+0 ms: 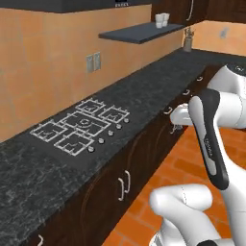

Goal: Navigate to the range hood.

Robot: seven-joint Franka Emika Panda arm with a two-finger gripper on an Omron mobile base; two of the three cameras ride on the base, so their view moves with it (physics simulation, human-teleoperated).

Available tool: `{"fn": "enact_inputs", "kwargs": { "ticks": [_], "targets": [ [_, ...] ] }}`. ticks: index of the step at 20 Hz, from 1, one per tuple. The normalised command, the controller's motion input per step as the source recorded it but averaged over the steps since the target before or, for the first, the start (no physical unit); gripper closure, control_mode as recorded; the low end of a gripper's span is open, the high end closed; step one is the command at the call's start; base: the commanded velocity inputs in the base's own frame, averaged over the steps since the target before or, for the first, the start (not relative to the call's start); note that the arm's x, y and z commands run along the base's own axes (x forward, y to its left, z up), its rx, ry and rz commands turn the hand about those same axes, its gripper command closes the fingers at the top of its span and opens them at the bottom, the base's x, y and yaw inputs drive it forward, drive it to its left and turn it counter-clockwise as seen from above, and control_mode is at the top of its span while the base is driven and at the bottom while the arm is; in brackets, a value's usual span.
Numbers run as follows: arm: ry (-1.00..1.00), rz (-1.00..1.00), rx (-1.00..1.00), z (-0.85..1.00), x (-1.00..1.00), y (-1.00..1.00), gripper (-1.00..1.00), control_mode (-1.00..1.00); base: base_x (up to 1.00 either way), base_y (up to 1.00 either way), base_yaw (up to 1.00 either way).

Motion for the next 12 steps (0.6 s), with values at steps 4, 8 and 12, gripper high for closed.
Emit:
{"fn": "enact_inputs", "kwargs": {
  "ticks": [4, 8, 12],
  "targets": [
    [0.0, 0.0, 0.0, 0.0, 0.0, 0.0, -1.0, 1.0, 0.9, -0.09, 0.84],
    [0.0, 0.0, 0.0, 0.0, 0.0, 0.0, -1.0, 1.0, 0.15, -0.51, 0.87],
    [0.0, 0.0, 0.0, 0.0, 0.0, 0.0, -1.0, 1.0, 0.31, -0.98, 0.5]
  ]
}}
